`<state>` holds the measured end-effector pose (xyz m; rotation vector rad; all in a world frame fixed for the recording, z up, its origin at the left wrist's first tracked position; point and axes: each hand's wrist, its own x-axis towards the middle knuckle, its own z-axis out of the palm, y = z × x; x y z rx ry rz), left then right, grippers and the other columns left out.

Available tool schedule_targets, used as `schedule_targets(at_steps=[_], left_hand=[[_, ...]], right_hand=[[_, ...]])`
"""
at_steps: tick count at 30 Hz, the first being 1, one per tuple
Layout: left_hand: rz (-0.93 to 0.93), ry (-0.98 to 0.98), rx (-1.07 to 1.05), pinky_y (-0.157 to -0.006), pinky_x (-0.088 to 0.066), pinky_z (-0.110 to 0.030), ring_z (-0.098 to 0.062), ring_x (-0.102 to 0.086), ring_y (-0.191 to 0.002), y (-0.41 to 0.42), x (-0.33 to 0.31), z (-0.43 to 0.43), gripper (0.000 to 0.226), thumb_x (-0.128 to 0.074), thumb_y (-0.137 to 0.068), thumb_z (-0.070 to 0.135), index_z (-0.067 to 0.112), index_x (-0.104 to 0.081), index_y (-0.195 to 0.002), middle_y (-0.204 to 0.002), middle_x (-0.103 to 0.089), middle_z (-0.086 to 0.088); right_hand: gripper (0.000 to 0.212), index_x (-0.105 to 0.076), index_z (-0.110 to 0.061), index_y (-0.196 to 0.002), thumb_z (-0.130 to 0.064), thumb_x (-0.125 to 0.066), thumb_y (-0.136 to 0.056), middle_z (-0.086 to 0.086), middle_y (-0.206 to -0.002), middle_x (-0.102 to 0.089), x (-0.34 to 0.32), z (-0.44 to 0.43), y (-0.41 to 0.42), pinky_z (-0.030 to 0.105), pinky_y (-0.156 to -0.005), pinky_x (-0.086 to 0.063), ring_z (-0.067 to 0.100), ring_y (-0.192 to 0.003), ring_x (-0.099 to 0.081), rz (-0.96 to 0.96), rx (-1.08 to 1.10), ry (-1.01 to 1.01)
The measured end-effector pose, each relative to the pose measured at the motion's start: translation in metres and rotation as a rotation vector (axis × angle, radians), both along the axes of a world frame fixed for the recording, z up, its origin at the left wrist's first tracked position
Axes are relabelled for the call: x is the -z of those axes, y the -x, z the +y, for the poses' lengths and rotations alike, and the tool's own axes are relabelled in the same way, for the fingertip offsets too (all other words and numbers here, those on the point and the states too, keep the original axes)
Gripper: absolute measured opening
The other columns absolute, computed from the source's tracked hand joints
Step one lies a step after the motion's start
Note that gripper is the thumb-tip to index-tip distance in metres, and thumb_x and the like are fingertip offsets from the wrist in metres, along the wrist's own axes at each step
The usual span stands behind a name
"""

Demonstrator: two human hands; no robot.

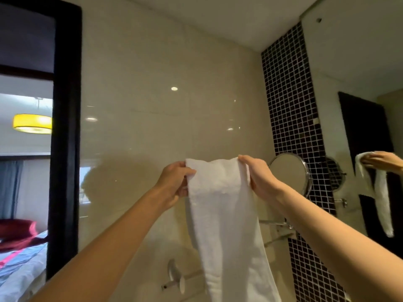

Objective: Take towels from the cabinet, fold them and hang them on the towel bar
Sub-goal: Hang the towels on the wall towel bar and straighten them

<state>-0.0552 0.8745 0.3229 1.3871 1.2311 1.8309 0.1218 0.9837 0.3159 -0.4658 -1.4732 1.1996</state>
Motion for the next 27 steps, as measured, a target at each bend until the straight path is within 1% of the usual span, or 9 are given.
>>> schedule_targets(at_steps=[2,6,9,13,14,20,23,25,27], left_hand=[[0.004,0.018,-0.029,-0.044,-0.046,-0.02,-0.019,-0.058,-0.062,0.008,0.006,0.014,0.021,-0.051,-0.085,-0.001,0.012,-0.064,-0.094,-0.076,-0.064,-0.007],[-0.043,0.074,-0.042,-0.047,-0.041,-0.02,-0.018,-0.051,-0.053,0.022,0.032,0.04,0.019,-0.052,-0.083,-0.002,0.016,-0.059,-0.081,-0.067,-0.06,-0.004],[-0.071,0.141,-0.011,-0.056,-0.044,-0.026,-0.022,-0.054,-0.058,0.034,0.061,0.055,0.018,-0.05,-0.084,-0.002,0.013,-0.059,-0.083,-0.07,-0.06,-0.008],[-0.106,0.245,0.026,-0.053,-0.05,-0.025,-0.018,-0.061,-0.054,0.048,0.1,0.068,0.017,-0.05,-0.087,-0.001,0.01,-0.061,-0.09,-0.063,-0.063,-0.005],[-0.111,0.267,0.042,-0.05,-0.05,-0.024,-0.015,-0.062,-0.052,0.05,0.109,0.071,0.017,-0.05,-0.088,-0.001,0.009,-0.063,-0.092,-0.062,-0.065,-0.003],[-0.118,0.455,0.047,-0.054,-0.053,-0.027,-0.022,-0.064,-0.07,0.068,0.157,0.093,0.022,-0.052,-0.085,-0.006,0.0,-0.063,-0.103,-0.087,-0.066,-0.014],[-0.088,0.571,0.043,-0.052,-0.051,-0.026,-0.023,-0.059,-0.072,0.068,0.17,0.099,0.012,-0.056,-0.084,-0.007,0.002,-0.06,-0.091,-0.088,-0.058,-0.016],[-0.096,0.603,0.019,-0.047,-0.049,-0.024,-0.023,-0.058,-0.067,0.066,0.173,0.101,0.009,-0.057,-0.084,-0.01,-0.001,-0.057,-0.085,-0.079,-0.057,-0.016],[-0.131,0.59,-0.007,-0.049,-0.051,-0.025,-0.027,-0.06,-0.07,0.066,0.175,0.105,0.007,-0.057,-0.083,-0.012,-0.008,-0.057,-0.089,-0.082,-0.059,-0.019]], right_hand=[[0.046,-0.064,-0.011,-0.094,-0.043,-0.06,-0.063,0.008,-0.09,-0.056,0.003,0.004,0.012,0.037,-0.073,-0.032,0.022,-0.083,-0.05,-0.009,-0.004,0.029],[0.038,-0.067,0.007,-0.105,-0.026,-0.055,-0.089,0.014,-0.093,-0.067,0.025,0.037,0.033,0.033,-0.073,-0.044,0.026,-0.084,-0.061,-0.041,0.038,0.119],[0.028,-0.069,-0.002,-0.099,-0.024,-0.054,-0.092,0.014,-0.095,-0.071,0.05,0.054,0.044,0.032,-0.071,-0.048,0.026,-0.082,-0.065,-0.132,0.07,0.198],[0.036,-0.064,0.006,-0.115,-0.021,-0.051,-0.096,0.021,-0.114,-0.068,0.082,0.068,0.053,0.042,-0.093,-0.049,0.03,-0.098,-0.066,-0.297,0.101,0.234],[0.037,-0.062,0.007,-0.118,-0.021,-0.05,-0.096,0.023,-0.115,-0.067,0.089,0.068,0.053,0.043,-0.092,-0.049,0.03,-0.096,-0.064,-0.35,0.104,0.24],[0.03,-0.06,-0.003,-0.108,-0.026,-0.043,-0.099,0.014,-0.095,-0.061,0.134,0.088,0.05,0.034,-0.072,-0.049,0.027,-0.083,-0.059,-0.579,0.04,0.377],[0.014,-0.05,-0.01,-0.09,-0.02,-0.043,-0.098,0.009,-0.078,-0.047,0.152,0.09,0.052,0.029,-0.059,-0.04,0.02,-0.068,-0.046,-0.606,0.085,0.465],[0.011,-0.048,-0.011,-0.086,-0.017,-0.045,-0.095,0.009,-0.078,-0.045,0.159,0.095,0.052,0.03,-0.063,-0.038,0.021,-0.072,-0.044,-0.567,0.056,0.542],[0.011,-0.051,-0.01,-0.085,-0.014,-0.045,-0.094,0.007,-0.077,-0.049,0.163,0.1,0.049,0.03,-0.067,-0.04,0.02,-0.071,-0.046,-0.518,0.027,0.617]])
